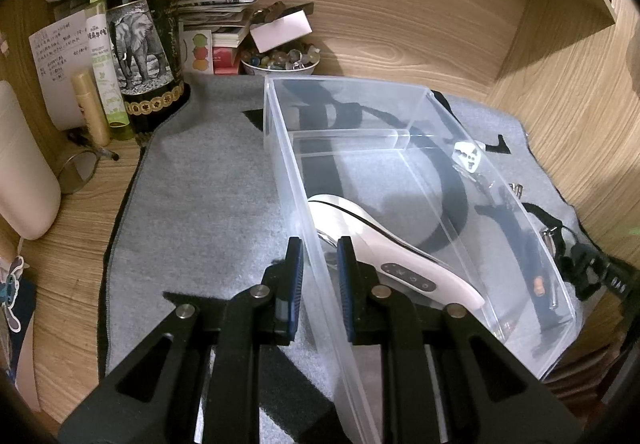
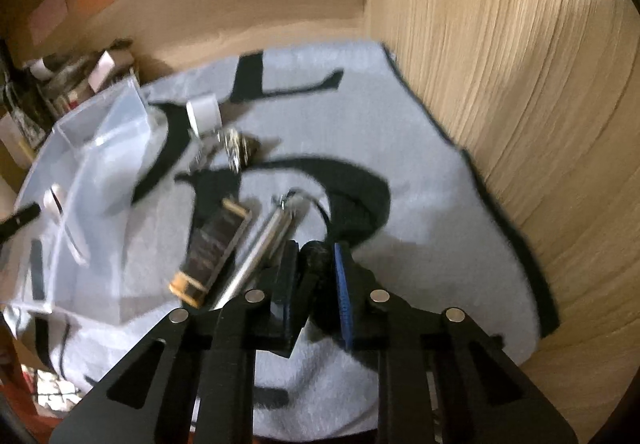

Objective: Organize rigid objects
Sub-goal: 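Move the right gripper back to the rug and grasp the black plastic piece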

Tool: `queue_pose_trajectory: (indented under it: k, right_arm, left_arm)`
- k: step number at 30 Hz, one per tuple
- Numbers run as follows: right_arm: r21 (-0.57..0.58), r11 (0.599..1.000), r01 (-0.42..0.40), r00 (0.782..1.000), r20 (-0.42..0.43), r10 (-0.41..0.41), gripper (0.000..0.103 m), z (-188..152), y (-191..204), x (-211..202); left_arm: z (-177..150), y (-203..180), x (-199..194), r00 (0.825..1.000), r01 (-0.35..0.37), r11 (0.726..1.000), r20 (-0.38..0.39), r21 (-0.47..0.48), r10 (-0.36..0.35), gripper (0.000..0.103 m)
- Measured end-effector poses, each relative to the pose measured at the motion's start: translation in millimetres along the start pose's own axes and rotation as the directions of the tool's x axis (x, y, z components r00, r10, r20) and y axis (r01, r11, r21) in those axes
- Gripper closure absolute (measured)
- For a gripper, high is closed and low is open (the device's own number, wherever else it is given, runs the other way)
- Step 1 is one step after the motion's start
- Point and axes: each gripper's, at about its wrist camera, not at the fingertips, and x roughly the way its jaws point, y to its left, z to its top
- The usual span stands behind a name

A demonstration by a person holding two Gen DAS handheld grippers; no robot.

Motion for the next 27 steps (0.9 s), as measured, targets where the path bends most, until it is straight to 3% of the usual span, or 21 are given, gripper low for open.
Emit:
queue_pose_trajectory:
  k: [8, 15, 21, 27]
  right_arm:
    - [-0.047, 0.998, -0.030, 0.994, 0.102, 0.035, 0.087, 26.6, 15.1, -17.1]
    - [-0.106, 0.985, -0.135, 0.990, 0.037, 0.140, 0.087, 32.2, 52.2, 15.1]
    - [-0.167, 0.975, -0.148, 0.989, -0.055, 0.141, 0.083, 23.8, 70.2, 32.9]
    - [-0.170, 0.976, -0.133, 0.991, -0.037, 0.129, 0.067, 15.4, 62.4, 16.7]
  left_arm:
    - [0.5, -0.9, 0.2, 1.000, 0.002, 1.000, 0.000, -0.001, -0.002, 0.085]
    - [0.6, -0.8, 0.3, 1.000, 0.002, 1.000, 0.000, -0.002, -0.002, 0.085]
    - [0.6, -1.7, 0.0, 1.000, 0.007, 1.000, 0.000, -0.002, -0.007, 0.085]
    - [1.0, -3.5, 0.5, 1.000, 0.013, 1.000, 0.002, -0.004, -0.013, 0.084]
